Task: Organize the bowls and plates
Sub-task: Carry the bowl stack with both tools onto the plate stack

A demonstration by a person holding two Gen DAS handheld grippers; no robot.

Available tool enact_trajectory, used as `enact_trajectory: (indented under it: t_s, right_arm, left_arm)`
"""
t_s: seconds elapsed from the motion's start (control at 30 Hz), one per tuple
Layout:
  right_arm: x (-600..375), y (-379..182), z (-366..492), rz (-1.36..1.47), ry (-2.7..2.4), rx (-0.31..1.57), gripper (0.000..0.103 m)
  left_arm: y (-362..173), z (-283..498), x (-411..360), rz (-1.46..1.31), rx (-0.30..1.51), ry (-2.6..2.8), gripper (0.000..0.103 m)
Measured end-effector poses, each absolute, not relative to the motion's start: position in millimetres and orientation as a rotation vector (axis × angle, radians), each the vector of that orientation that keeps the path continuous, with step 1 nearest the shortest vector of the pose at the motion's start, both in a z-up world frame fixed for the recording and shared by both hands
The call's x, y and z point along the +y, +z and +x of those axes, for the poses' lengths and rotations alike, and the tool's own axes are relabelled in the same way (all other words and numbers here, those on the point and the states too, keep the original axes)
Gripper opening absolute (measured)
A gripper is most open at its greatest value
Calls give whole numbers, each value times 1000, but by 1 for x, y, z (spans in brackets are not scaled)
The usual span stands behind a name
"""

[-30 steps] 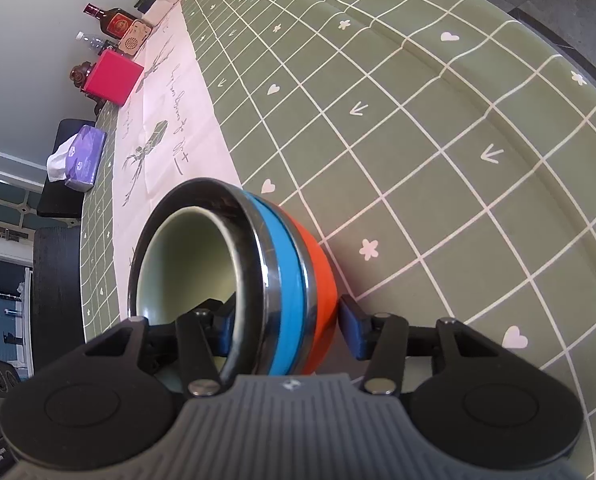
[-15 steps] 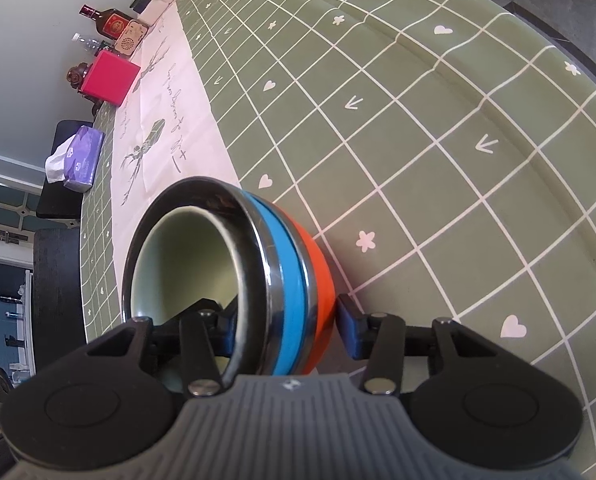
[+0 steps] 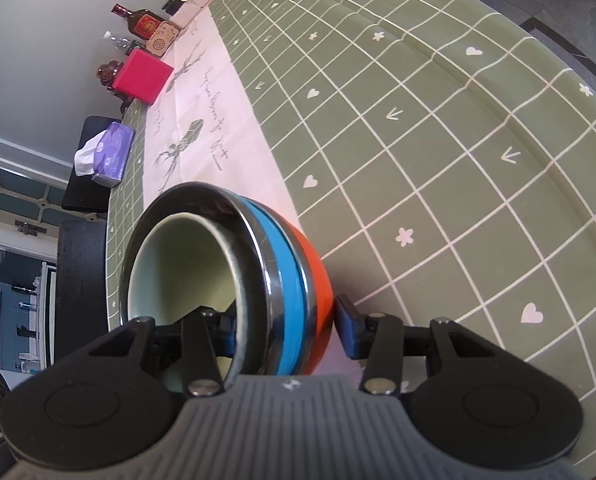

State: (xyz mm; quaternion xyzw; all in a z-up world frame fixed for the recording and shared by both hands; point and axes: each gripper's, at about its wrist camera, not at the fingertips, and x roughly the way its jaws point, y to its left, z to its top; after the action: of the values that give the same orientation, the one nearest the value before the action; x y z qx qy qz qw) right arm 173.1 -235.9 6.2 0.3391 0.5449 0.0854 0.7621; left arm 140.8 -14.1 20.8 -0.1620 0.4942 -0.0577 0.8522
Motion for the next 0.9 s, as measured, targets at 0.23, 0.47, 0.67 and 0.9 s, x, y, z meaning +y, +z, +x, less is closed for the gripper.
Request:
enact_trajectory:
  t_s: [0.23,0.47,0.67,0.9]
  right_arm:
    - [-212,28,161,721,246,1173,44]
    - [-178,45,149,679,312,1190,44]
    - [-149,37,138,646,349,1248,44]
    - [-129,21,131,587,331,1309,44]
  left_arm:
    - [46,121,8,-337,1019,-88,46]
    - [60,99,40,-361,1021,-46,45]
    - [49,84,68,-398,1054,-11,45]
    - [22,74,88,-471,1102,3,45]
